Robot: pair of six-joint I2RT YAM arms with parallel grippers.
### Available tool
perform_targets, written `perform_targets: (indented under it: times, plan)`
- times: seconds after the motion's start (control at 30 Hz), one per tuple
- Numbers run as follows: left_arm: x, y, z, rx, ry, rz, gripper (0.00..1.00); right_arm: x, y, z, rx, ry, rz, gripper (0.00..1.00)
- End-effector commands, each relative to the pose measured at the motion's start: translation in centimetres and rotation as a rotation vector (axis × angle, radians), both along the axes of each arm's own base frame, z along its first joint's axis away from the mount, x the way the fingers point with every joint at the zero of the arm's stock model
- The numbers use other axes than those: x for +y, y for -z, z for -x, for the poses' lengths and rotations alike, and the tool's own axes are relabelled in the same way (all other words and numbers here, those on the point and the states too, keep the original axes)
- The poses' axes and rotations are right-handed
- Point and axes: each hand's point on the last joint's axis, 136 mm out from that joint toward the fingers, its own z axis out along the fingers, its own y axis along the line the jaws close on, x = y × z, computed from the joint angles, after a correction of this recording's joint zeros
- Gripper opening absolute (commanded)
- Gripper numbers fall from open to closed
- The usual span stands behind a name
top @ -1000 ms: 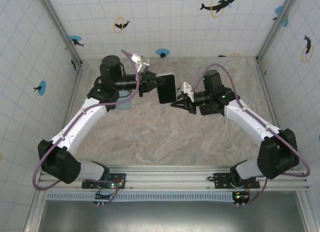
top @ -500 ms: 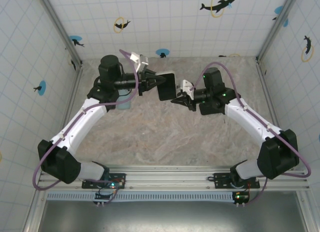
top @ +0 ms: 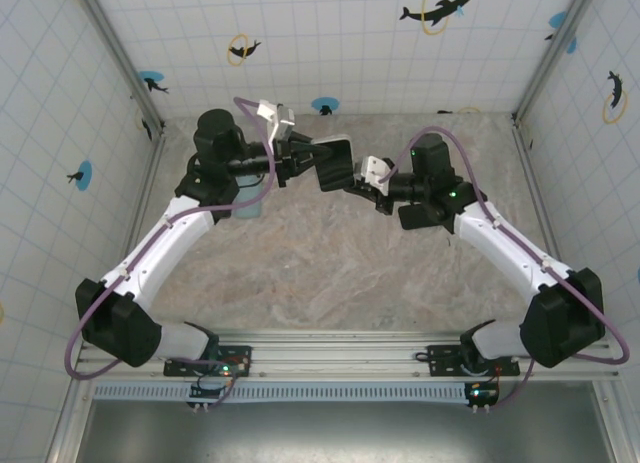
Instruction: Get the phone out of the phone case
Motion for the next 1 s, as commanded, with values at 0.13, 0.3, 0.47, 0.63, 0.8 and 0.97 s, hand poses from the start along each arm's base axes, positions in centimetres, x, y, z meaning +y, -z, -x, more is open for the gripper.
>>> perform_targets:
  times: [0.13, 0.3, 0.47, 0.63, 0.8, 0.97]
  plan:
    - [-1.1, 1.1, 5.1, 0.246, 0.258, -0.041, 0.00, -0.4, -6.5, -2.4, -0.305, 0.104, -0.122, 0.10]
    - [-1.2, 1.3, 4.7, 0.238, 0.237, -0.041, 0.00, -0.3, -6.8, -2.1, -0.304, 0.106, -0.147, 0.10]
    - [0.1, 0.6, 2.0, 0.168, 0.090, -0.005, 0.00, -0.7, -6.1, -1.2, -0.235, 0.090, -0.165, 0.11]
    - [0.2, 0.0, 0.9, 0.194, 0.043, 0.012, 0.00, -1.5, -5.9, 0.0, -0.137, 0.080, -0.225, 0.22]
    - [0.7, -0.6, -1.5, 0.251, -0.106, 0.054, 0.00, -2.6, -5.0, 0.5, 0.011, 0.108, -0.275, 0.36]
    - [1.1, -0.9, -3.0, 0.382, -0.189, 0.133, 0.00, -4.6, -5.5, 0.4, 0.184, 0.162, -0.455, 0.43]
